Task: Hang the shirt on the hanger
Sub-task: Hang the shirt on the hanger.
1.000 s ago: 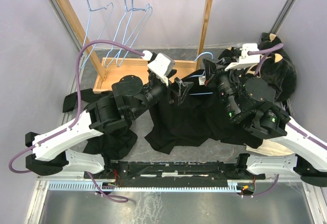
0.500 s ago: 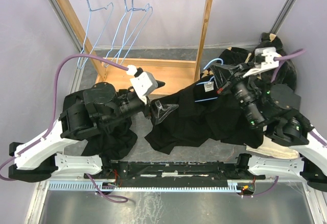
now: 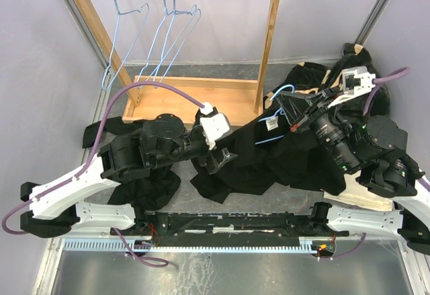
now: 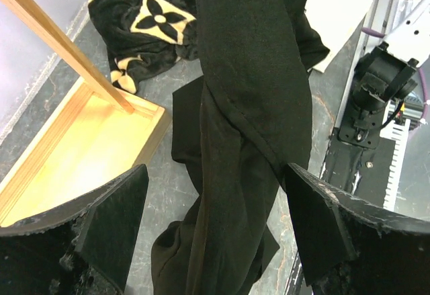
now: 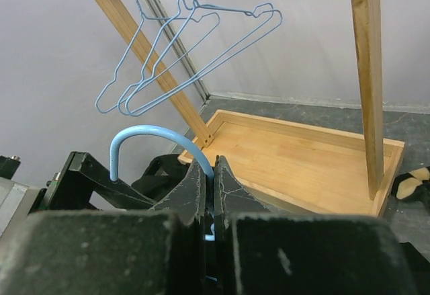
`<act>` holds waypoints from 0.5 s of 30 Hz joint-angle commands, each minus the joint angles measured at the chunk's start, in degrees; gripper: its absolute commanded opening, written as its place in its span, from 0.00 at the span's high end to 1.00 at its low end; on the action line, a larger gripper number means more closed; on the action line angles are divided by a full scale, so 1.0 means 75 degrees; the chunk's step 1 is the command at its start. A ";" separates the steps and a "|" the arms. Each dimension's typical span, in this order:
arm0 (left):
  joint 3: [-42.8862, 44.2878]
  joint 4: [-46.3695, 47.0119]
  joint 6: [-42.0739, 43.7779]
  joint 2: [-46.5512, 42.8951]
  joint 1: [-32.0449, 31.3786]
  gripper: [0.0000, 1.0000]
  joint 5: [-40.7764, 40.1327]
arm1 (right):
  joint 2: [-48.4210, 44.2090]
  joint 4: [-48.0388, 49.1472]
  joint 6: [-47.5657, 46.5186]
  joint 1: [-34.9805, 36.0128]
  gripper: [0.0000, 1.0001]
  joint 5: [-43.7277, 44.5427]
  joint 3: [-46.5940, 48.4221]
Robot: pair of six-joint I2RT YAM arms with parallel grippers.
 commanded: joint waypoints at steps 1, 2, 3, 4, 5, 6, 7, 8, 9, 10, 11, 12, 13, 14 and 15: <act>-0.0149 0.0390 0.0256 -0.0027 0.0014 0.12 0.0387 | -0.0064 0.0119 0.0260 -0.0002 1.00 -0.0259 0.0039; -0.0200 0.0473 0.0249 -0.0027 0.0011 0.12 0.0422 | -0.0080 0.0096 0.0290 -0.0004 1.00 -0.0246 0.0011; -0.0247 0.0539 0.0258 -0.0033 0.0011 0.12 0.0457 | -0.0105 0.0098 0.0342 -0.0008 1.00 -0.0252 -0.0010; -0.0284 0.0581 0.0253 -0.0028 0.0015 0.12 0.0469 | -0.0133 0.0111 0.0376 -0.0004 1.00 -0.0265 -0.0049; -0.0303 0.0623 0.0248 -0.0028 0.0013 0.12 0.0499 | -0.0163 0.0124 0.0398 -0.0008 1.00 -0.0291 -0.0073; -0.0307 0.0635 0.0254 -0.0020 0.0008 0.13 0.0530 | -0.0182 0.0126 0.0424 -0.0005 1.00 -0.0323 -0.0088; -0.0294 0.0641 0.0257 0.0000 0.0004 0.14 0.0583 | -0.0193 0.0126 0.0422 -0.0007 1.00 -0.0375 -0.0087; -0.0260 0.0626 0.0265 0.0001 0.0010 0.14 0.0654 | -0.0207 0.0120 0.0420 -0.0005 1.00 -0.0424 -0.0084; -0.0227 0.0630 0.0257 0.0014 0.0008 0.15 0.0712 | -0.0209 0.0114 0.0423 -0.0008 1.00 -0.0479 -0.0083; -0.0182 0.0630 0.0256 0.0019 0.0001 0.15 0.0789 | -0.0193 0.0101 0.0425 -0.0008 1.00 -0.0528 -0.0086; -0.0148 0.0647 0.0257 0.0024 0.0009 0.15 0.0837 | -0.0182 0.0076 0.0426 -0.0008 1.00 -0.0546 -0.0092; -0.0122 0.0673 0.0262 0.0027 0.0010 0.15 0.0859 | -0.0166 0.0063 0.0431 -0.0008 1.00 -0.0559 -0.0112; -0.0086 0.0700 0.0260 0.0035 0.0006 0.14 0.0862 | -0.0157 0.0067 0.0436 -0.0007 1.00 -0.0570 -0.0145; -0.0042 0.0718 0.0273 0.0052 0.0003 0.14 0.0872 | -0.0143 0.0065 0.0454 -0.0006 1.00 -0.0582 -0.0155; 0.0028 0.0729 0.0282 0.0069 0.0013 0.14 0.0882 | -0.0131 0.0067 0.0468 -0.0002 1.00 -0.0597 -0.0173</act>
